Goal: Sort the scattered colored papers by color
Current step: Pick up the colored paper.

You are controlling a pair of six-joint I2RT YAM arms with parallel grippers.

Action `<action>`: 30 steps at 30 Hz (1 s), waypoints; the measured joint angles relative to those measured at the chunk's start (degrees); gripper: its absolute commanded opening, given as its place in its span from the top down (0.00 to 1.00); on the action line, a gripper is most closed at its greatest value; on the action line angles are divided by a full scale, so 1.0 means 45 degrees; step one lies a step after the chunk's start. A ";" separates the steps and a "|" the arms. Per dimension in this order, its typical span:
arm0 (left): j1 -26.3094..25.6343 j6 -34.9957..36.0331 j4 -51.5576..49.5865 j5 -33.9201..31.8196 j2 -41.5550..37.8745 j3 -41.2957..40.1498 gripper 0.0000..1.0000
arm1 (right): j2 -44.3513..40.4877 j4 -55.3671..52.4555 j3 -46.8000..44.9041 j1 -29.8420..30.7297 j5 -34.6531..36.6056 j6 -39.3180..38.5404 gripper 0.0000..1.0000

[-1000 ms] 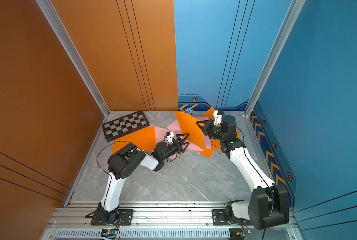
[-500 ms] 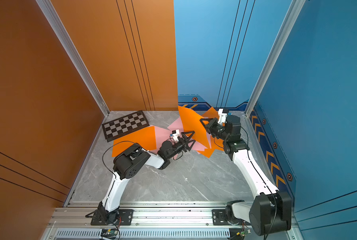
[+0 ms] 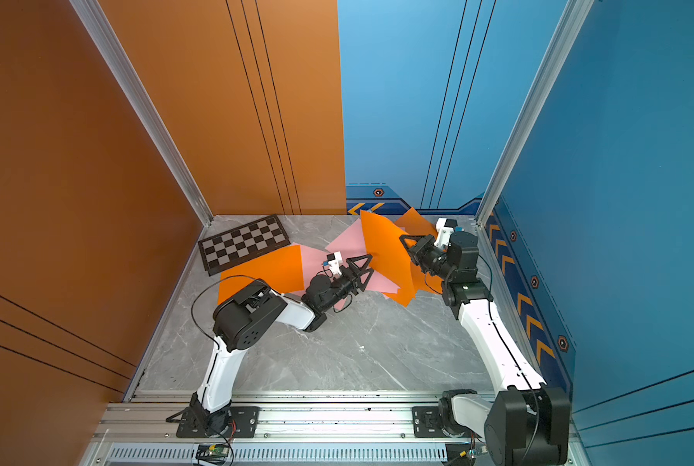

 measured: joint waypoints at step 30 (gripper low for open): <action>-0.1511 -0.1792 -0.0015 -0.1015 0.1700 0.2531 0.02 | -0.0044 0.0918 0.0102 -0.0238 0.1010 0.0690 0.98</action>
